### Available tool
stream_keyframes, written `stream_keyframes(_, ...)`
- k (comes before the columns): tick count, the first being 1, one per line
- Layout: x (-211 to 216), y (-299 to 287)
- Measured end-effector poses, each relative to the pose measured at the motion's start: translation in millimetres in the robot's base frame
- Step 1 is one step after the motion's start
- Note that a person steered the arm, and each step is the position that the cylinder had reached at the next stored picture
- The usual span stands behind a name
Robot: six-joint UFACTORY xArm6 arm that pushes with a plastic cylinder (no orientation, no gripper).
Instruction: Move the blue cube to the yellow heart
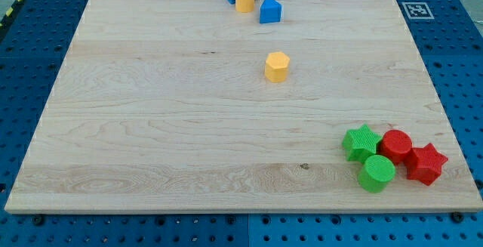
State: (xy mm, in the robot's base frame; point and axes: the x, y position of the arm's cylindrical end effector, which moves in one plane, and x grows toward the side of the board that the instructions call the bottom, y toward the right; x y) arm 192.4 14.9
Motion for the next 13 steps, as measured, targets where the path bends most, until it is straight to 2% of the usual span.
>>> stream_keyframes(6,0,-59)
stream_keyframes(13,0,-209)
